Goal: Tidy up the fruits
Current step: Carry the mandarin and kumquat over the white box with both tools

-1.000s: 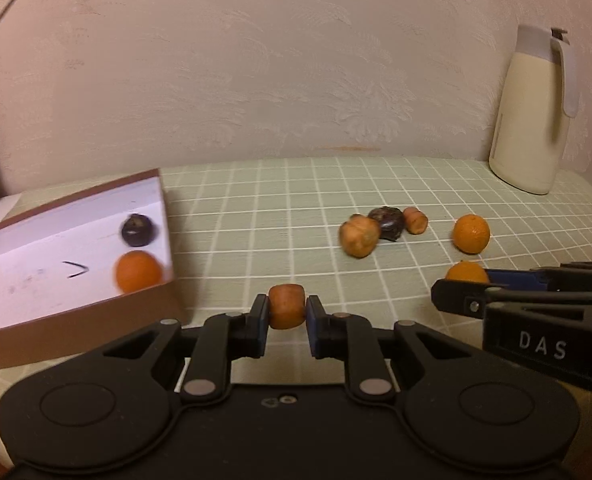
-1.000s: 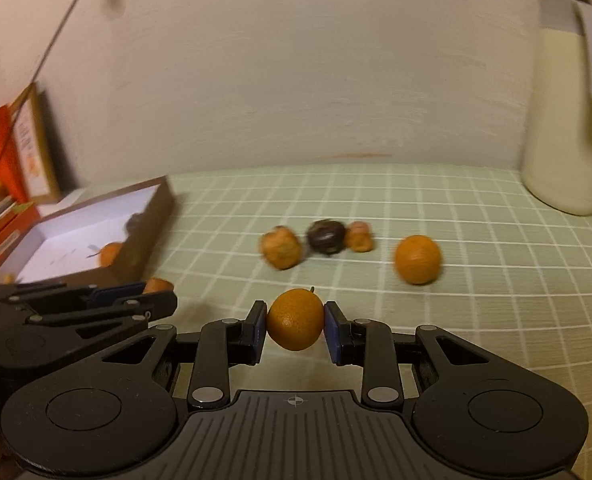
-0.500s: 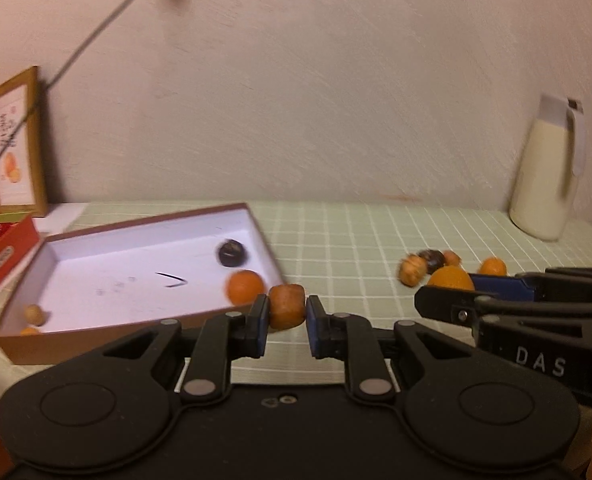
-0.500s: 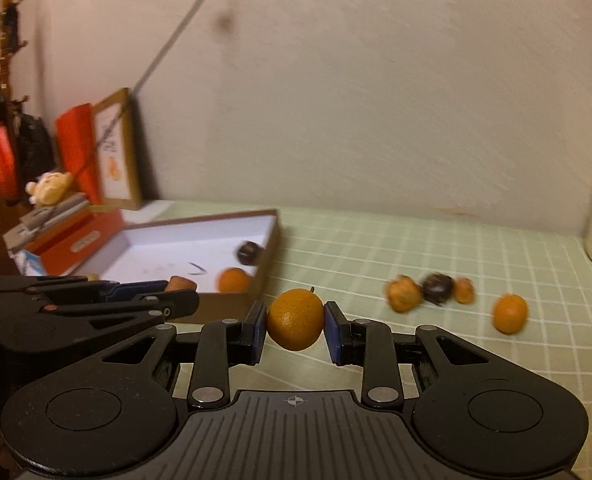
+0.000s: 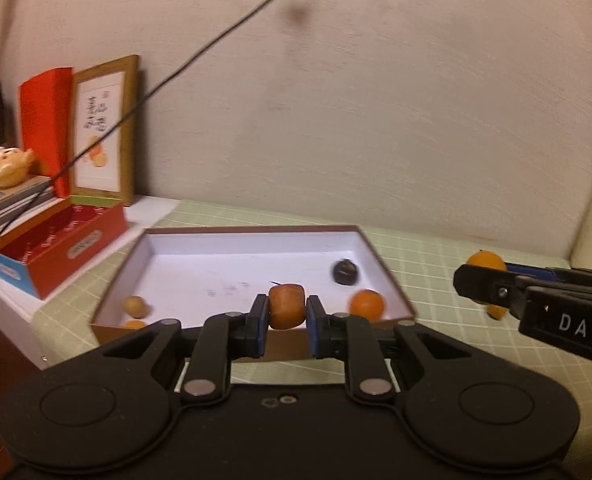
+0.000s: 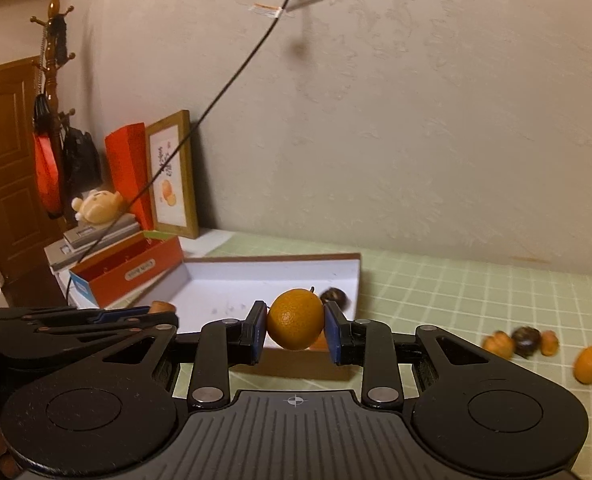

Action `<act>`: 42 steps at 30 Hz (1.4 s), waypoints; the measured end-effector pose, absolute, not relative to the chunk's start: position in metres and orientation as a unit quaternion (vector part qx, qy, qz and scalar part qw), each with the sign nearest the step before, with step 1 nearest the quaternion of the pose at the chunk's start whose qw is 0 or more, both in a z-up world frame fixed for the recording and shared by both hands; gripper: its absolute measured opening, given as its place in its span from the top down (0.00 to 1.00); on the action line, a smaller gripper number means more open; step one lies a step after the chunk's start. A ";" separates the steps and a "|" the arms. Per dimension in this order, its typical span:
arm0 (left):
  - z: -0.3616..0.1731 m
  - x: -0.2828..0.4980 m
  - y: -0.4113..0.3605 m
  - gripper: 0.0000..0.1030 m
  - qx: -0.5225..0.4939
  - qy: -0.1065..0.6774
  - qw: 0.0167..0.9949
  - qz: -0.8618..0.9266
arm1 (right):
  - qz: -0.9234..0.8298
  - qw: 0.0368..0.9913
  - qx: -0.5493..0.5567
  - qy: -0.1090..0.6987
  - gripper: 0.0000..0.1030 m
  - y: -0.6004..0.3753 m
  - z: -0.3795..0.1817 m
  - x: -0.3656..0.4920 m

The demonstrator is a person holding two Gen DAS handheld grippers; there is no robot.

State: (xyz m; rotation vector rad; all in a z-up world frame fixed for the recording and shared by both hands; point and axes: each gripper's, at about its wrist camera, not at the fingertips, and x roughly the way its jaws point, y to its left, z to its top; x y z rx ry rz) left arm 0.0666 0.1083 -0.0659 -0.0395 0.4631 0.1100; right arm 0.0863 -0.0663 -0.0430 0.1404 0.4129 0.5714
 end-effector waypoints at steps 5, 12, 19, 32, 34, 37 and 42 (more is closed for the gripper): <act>-0.066 0.069 0.128 0.91 -0.030 0.228 0.970 0.076 | 0.286 0.934 0.072 0.202 0.70 -0.049 -0.044 0.097; -0.059 0.071 0.149 0.91 -0.033 0.219 0.970 0.102 | 0.289 0.933 0.072 0.203 0.70 -0.033 -0.045 0.111; -0.055 0.077 0.172 0.91 -0.037 0.220 0.967 0.126 | 0.284 0.934 0.070 0.204 0.70 -0.024 -0.047 0.125; -0.068 0.112 0.197 0.91 -0.041 0.242 0.958 0.145 | 0.261 0.935 0.061 0.233 0.70 -0.004 -0.063 0.171; -0.071 0.118 0.201 0.91 -0.045 0.247 0.957 0.147 | 0.257 0.935 0.061 0.237 0.70 -0.002 -0.066 0.182; -0.075 0.127 0.203 0.90 -0.042 0.253 0.955 0.150 | 0.251 0.935 0.057 0.245 0.70 0.002 -0.071 0.198; -0.085 0.140 0.208 0.90 -0.042 0.271 0.949 0.154 | 0.244 0.932 0.056 0.262 0.70 0.005 -0.082 0.214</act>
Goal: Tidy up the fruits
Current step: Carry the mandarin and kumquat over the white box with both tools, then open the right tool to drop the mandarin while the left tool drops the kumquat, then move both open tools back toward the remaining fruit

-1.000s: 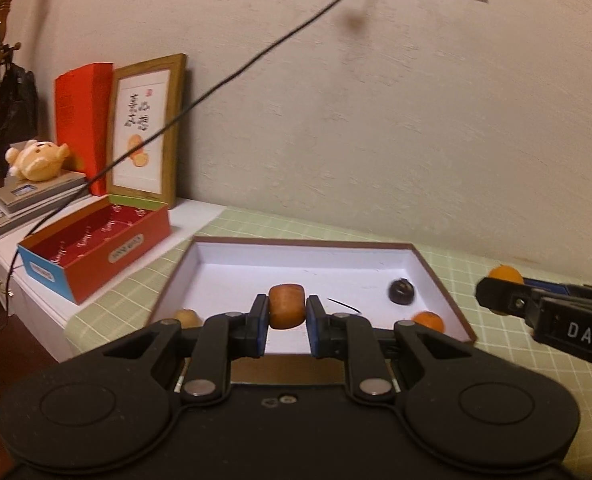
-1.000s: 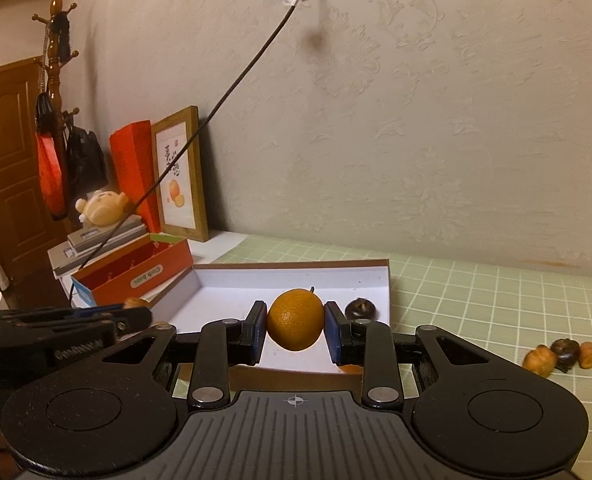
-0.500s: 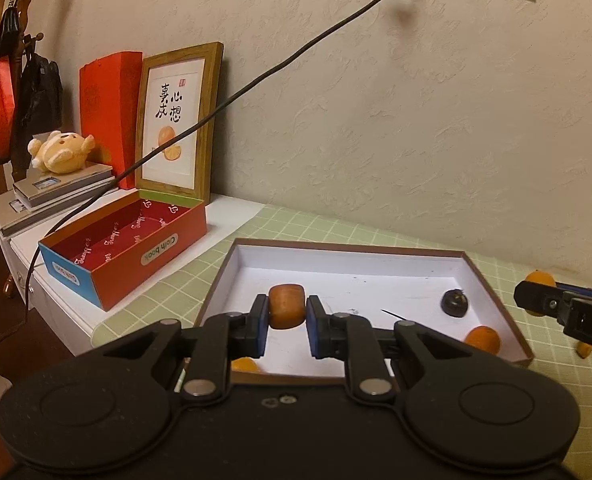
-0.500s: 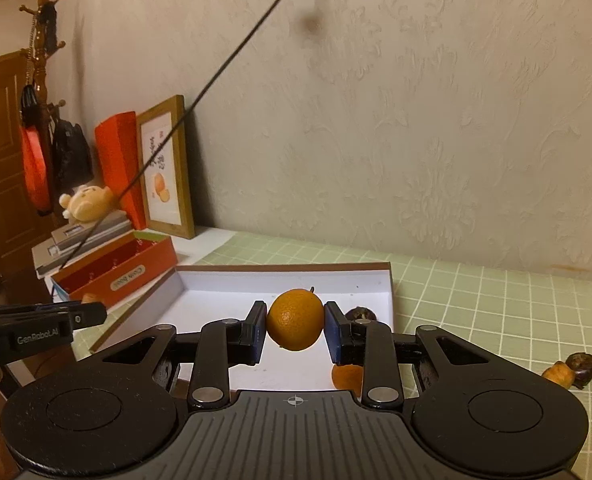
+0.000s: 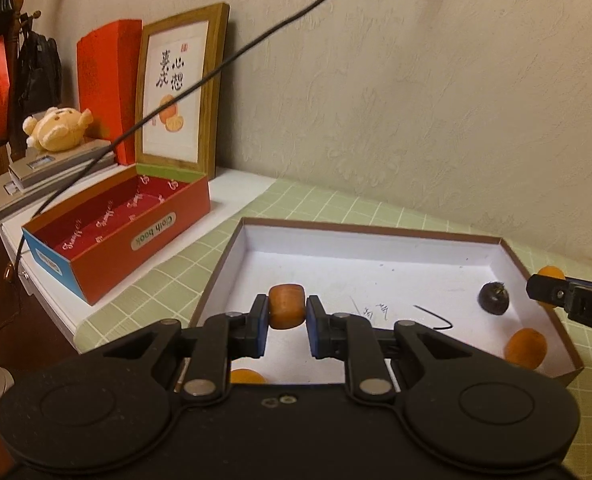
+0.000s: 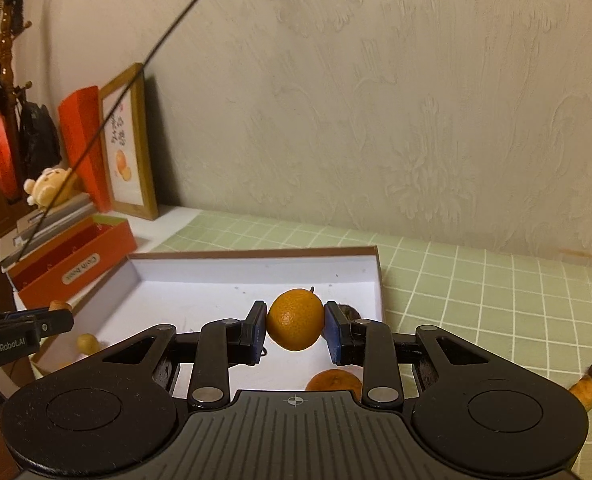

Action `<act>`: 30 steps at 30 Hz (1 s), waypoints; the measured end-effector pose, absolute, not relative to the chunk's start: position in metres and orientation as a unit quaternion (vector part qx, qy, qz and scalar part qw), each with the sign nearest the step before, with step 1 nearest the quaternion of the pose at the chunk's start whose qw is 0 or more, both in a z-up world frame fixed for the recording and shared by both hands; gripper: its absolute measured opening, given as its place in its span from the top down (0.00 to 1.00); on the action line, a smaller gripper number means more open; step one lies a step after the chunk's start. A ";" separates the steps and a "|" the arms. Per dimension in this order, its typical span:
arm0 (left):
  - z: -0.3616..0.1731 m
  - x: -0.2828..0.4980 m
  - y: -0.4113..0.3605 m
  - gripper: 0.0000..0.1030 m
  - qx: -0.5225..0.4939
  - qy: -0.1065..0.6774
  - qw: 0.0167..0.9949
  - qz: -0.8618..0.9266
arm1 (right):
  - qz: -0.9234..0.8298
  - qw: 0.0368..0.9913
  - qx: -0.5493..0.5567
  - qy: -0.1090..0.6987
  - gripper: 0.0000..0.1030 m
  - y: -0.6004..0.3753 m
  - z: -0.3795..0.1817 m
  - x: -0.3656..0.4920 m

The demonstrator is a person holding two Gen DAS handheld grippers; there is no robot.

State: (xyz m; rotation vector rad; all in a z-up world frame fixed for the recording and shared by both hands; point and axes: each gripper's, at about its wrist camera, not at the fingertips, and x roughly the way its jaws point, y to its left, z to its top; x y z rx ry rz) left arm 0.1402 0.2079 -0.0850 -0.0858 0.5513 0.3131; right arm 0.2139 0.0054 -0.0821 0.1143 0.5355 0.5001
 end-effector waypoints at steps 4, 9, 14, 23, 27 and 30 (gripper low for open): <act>-0.090 0.149 0.209 0.90 -0.043 0.282 0.946 0.152 | 0.242 0.928 0.061 0.277 0.70 0.009 -0.089 0.221; -0.096 0.160 0.210 0.66 -0.051 0.303 0.936 0.169 | 0.219 0.931 0.059 0.286 0.35 0.010 -0.093 0.228; -0.087 0.157 0.203 0.15 -0.035 0.286 0.940 0.182 | 0.219 0.936 0.100 0.256 0.00 -0.004 -0.081 0.226; -0.067 0.145 0.191 0.07 -0.031 0.258 0.949 0.180 | 0.242 0.931 0.157 0.224 0.00 -0.029 -0.059 0.210; -0.065 0.144 0.189 0.06 -0.033 0.255 0.949 0.180 | 0.247 0.933 0.147 0.217 0.00 -0.033 -0.054 0.203; -0.064 0.142 0.184 0.06 -0.030 0.255 0.950 0.179 | 0.254 0.933 0.142 0.209 0.00 -0.037 -0.051 0.197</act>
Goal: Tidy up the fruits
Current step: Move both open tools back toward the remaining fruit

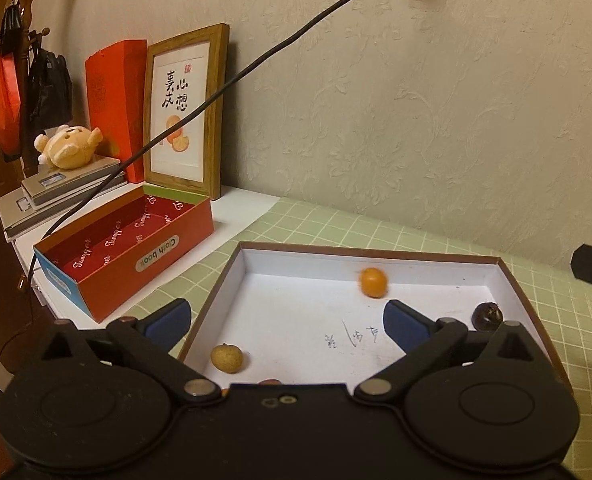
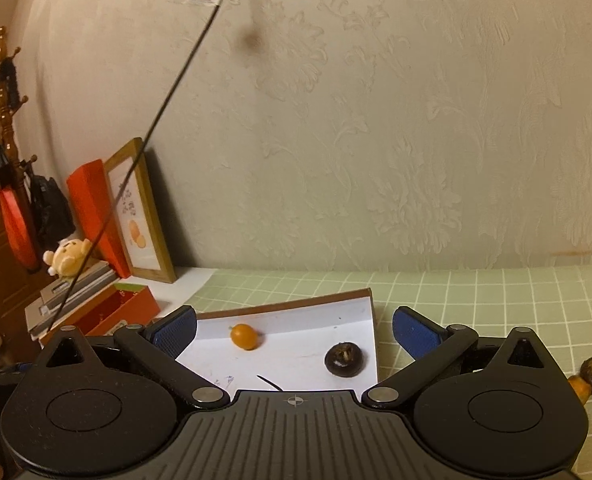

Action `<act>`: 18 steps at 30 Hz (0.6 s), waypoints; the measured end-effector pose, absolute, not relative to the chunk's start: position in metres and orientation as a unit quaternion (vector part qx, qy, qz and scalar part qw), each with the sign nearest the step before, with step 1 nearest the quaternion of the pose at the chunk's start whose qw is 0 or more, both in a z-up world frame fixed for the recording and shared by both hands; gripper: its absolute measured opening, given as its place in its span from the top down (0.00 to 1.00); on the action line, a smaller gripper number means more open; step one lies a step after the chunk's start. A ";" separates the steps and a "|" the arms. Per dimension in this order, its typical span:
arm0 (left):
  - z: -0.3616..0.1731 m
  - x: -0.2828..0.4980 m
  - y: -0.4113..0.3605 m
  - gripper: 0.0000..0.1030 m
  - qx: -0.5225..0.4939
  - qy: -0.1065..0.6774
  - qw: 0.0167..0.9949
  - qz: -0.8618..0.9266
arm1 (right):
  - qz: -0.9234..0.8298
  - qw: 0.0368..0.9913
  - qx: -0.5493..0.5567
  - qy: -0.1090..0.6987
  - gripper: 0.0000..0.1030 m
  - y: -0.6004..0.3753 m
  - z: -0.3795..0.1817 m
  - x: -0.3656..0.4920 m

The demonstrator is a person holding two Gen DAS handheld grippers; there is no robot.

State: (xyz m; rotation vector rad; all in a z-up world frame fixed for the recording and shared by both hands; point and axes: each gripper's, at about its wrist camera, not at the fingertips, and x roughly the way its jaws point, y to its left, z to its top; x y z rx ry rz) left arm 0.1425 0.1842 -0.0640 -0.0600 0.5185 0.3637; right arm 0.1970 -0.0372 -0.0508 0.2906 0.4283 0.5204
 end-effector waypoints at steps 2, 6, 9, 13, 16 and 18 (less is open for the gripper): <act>-0.063 0.141 0.180 0.06 -0.029 0.255 0.951 0.176 | 0.256 0.934 0.137 0.205 0.00 -0.040 -0.049 0.195; -0.062 0.139 0.170 0.06 -0.021 0.252 0.952 0.170 | 0.246 0.944 0.109 0.192 0.00 -0.046 -0.043 0.189; -0.060 0.137 0.161 0.06 -0.012 0.251 0.954 0.164 | 0.237 0.947 0.115 0.186 0.00 -0.057 -0.041 0.185; -0.057 0.135 0.152 0.06 -0.013 0.248 0.956 0.158 | 0.218 0.957 0.119 0.153 0.00 -0.075 -0.033 0.176; -0.055 0.135 0.146 0.06 -0.022 0.250 0.956 0.149 | 0.203 0.964 0.117 0.130 0.00 -0.087 -0.026 0.168; -0.052 0.134 0.141 0.06 -0.027 0.252 0.957 0.144 | 0.178 0.972 0.101 0.116 0.00 -0.092 -0.025 0.160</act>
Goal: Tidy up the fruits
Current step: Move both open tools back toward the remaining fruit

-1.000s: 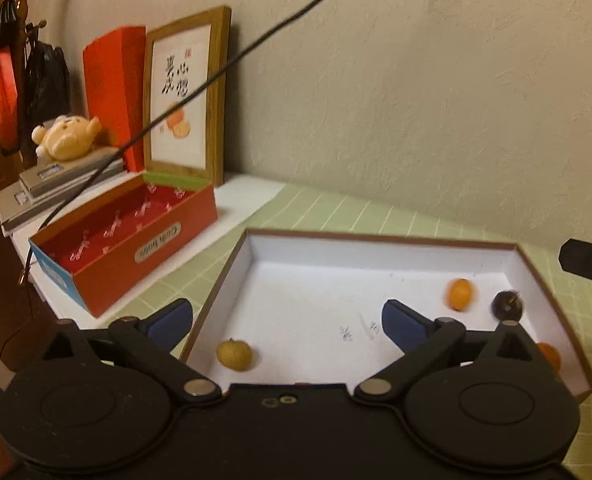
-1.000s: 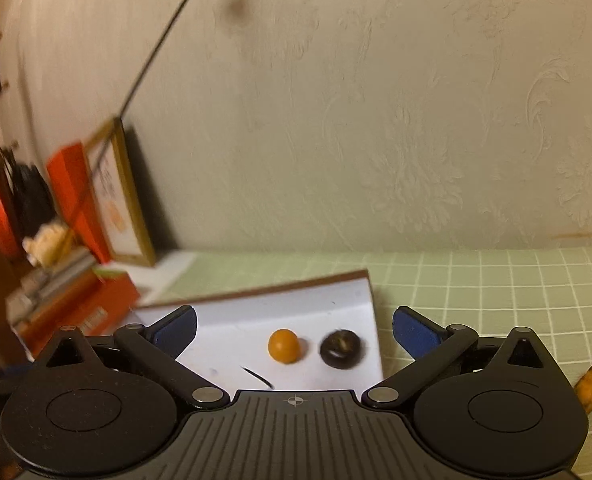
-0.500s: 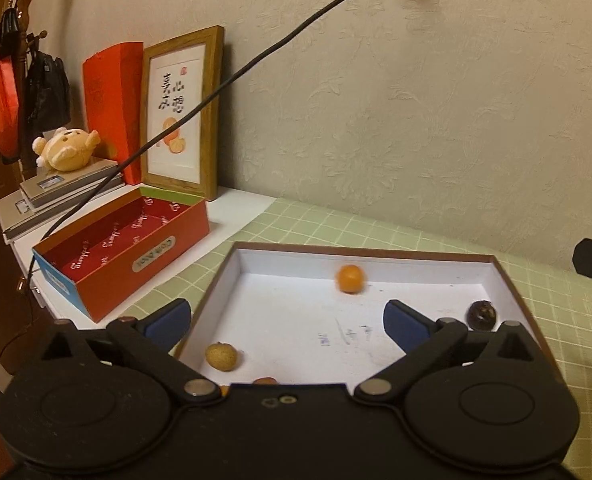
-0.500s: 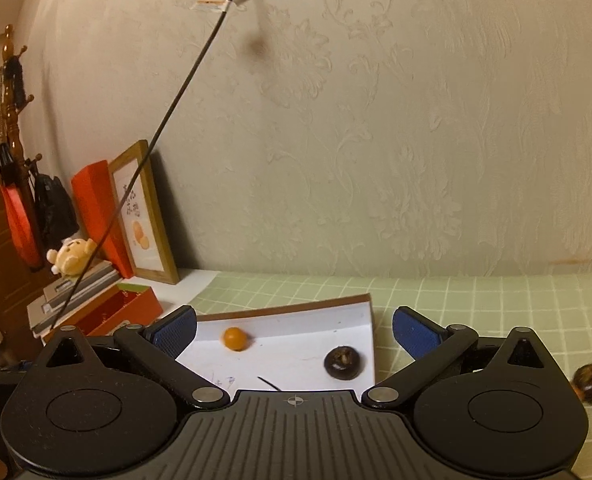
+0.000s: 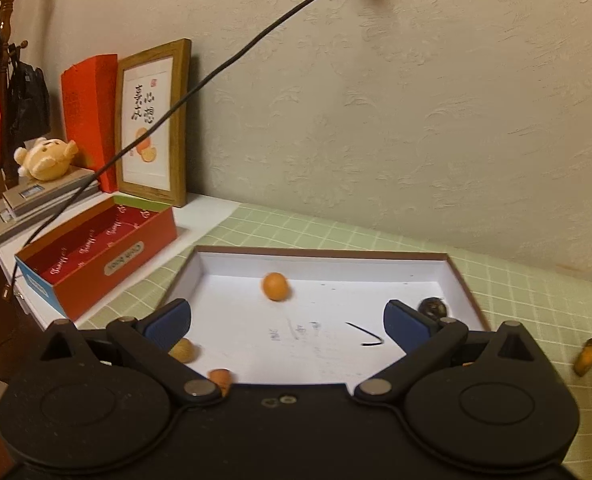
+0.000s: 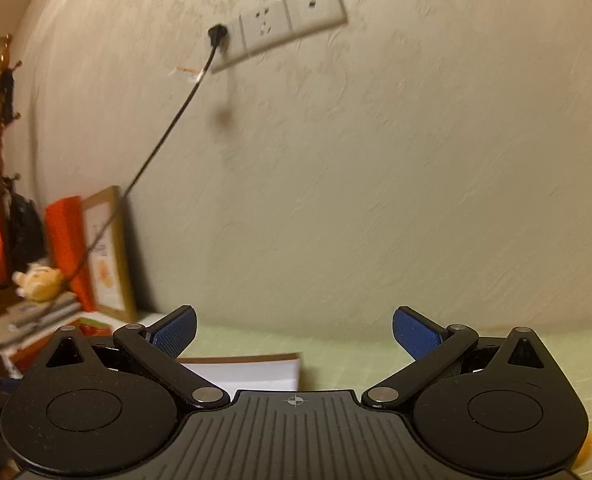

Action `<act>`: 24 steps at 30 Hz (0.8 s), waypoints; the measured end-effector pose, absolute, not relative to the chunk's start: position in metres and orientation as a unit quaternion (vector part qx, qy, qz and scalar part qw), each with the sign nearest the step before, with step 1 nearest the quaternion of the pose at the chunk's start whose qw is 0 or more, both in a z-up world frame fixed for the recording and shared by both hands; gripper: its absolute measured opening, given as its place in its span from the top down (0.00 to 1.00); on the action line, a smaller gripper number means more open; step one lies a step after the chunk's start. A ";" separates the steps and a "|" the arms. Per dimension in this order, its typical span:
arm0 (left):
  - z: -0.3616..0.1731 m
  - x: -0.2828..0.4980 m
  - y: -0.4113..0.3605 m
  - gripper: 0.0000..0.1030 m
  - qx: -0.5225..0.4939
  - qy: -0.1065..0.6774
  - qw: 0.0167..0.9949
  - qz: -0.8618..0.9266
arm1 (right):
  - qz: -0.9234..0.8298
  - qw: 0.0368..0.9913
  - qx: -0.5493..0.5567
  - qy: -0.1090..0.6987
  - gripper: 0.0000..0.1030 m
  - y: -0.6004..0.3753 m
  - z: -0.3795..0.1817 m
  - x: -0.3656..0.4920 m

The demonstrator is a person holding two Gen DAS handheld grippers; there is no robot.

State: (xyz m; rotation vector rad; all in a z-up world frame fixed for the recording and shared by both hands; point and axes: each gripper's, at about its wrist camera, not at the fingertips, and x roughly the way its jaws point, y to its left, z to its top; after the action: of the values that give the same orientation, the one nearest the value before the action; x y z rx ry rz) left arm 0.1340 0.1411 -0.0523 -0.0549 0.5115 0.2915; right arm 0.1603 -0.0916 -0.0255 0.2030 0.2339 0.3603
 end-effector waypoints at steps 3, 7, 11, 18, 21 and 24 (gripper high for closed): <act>-0.047 0.131 0.134 0.06 -0.044 0.257 0.958 0.121 | 0.097 0.990 0.068 0.072 0.00 -0.098 -0.030 0.141; -0.041 0.122 0.117 0.06 -0.043 0.244 0.963 0.103 | 0.112 0.984 0.043 0.131 0.00 -0.116 -0.029 0.148; -0.036 0.117 0.089 0.06 -0.009 0.227 0.970 0.085 | 0.130 0.981 0.049 0.134 0.00 -0.143 -0.029 0.140; -0.044 0.120 0.041 0.06 0.026 0.231 0.972 0.030 | 0.088 0.975 0.143 0.145 0.00 -0.203 -0.036 0.133; -0.052 0.127 0.026 0.06 0.020 0.246 0.969 -0.008 | 0.058 0.975 0.136 0.166 0.00 -0.220 -0.042 0.136; -0.059 0.131 0.009 0.06 0.011 0.243 0.970 -0.020 | 0.043 0.972 0.138 0.186 0.00 -0.234 -0.048 0.135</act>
State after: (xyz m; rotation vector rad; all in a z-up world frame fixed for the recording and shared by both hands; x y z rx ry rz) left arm 0.1306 0.0092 -0.0587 0.0216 0.4907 -0.0410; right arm 0.1346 -0.2335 -0.0479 0.2778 0.3760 0.0863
